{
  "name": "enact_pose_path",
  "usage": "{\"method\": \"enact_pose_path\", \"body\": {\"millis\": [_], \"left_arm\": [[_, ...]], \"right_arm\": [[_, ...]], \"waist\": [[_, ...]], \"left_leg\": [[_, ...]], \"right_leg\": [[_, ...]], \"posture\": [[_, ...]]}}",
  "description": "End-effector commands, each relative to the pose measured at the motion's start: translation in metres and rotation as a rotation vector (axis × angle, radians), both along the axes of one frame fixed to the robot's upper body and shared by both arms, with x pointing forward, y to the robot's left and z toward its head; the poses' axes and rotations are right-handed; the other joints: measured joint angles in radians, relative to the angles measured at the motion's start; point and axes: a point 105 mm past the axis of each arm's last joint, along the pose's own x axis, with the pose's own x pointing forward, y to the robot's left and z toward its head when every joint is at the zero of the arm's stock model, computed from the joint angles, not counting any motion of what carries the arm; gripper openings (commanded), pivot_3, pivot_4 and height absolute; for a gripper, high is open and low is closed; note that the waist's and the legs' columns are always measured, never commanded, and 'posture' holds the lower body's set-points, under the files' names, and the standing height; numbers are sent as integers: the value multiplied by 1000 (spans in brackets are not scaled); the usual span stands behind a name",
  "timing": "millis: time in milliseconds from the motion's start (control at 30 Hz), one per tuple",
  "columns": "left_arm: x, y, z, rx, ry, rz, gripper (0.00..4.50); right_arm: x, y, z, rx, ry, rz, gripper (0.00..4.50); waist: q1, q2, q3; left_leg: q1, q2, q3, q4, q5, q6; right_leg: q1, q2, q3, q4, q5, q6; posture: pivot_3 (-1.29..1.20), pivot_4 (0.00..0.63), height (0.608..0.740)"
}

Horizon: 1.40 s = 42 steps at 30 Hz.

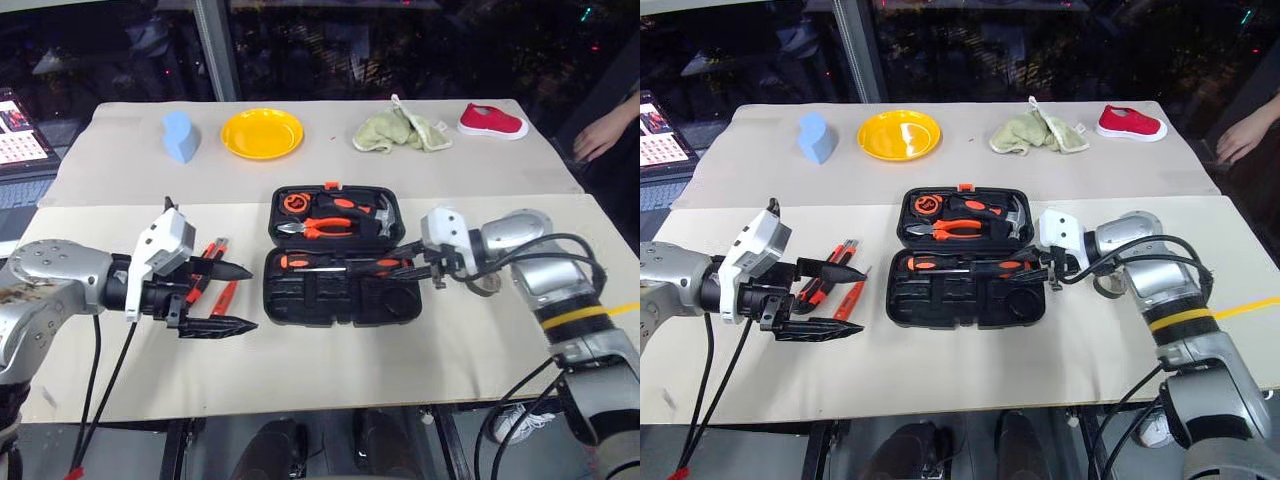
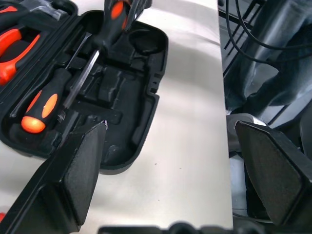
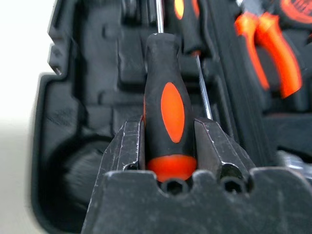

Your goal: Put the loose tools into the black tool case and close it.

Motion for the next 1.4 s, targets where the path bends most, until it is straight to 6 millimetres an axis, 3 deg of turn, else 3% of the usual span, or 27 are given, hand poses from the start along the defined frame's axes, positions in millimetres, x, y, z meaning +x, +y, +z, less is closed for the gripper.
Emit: {"method": "enact_pose_path", "body": {"millis": [33, 300, 333, 567, 833, 933, 1300, 1400], "left_arm": [[-5, -1, 9, 10, -42, 1, 4500], [-3, -1, 10, 9, -52, 10, 4500], [-3, -1, 10, 8, -52, 9, 4500], [0, -3, 10, 3, -59, -7, 4500], [3, -5, 11, 0, -69, -23, 4500], [4, -6, 10, 1, -72, -28, 4500], [8, -5, 9, 9, -72, -28, 4500], [8, -5, 9, 10, -70, -25, 4500]], "right_arm": [[8, -2, 7, -32, -67, 33, 1024], [14, -6, 3, -19, -30, 8, 1024], [13, -6, 3, -23, -30, 12, 2038], [12, 1, 19, 44, -30, 5, 4329], [13, 19, 40, 199, 20, -54, 4455], [19, 26, 38, 233, 31, -101, 3752], [23, 46, 7, 241, 85, -140, 29], [19, 51, -1, 228, 103, -125, 29]], "waist": [[-3, 0, 0], [-4, 0, 0], [-4, 0, 0], [-4, 0, 0], [-5, 0, 0], [-4, 0, 0], [-4, 0, 0], [-4, 0, 0]], "left_leg": [[0, 0, 0, 0, 0, 0], [3, 0, 0, -1, -2, -11], [3, 0, 0, -1, -2, -12], [4, 1, -1, -1, 0, -14], [4, 1, -1, -1, 0, -14], [4, 2, -1, -1, 0, -14], [4, 2, -1, -2, 3, -8], [4, 2, -1, -2, 4, -7]], "right_leg": [[0, 0, 0, 0, 0, 0], [2, 1, 1, 0, 0, -1], [2, 1, 1, 0, 1, -2], [3, 2, 1, 2, 3, -5], [2, 2, 1, 2, 3, -5], [2, 2, 1, 2, 3, -5], [2, 3, 1, 2, 3, -5], [2, 3, 1, 2, 3, -5]], "posture": [[0, 150, 740], [0, 150, 740], [0, 150, 740], [0, 150, 740], [0, 150, 740], [0, 150, 740], [0, 150, 740], [0, 150, 740]]}}
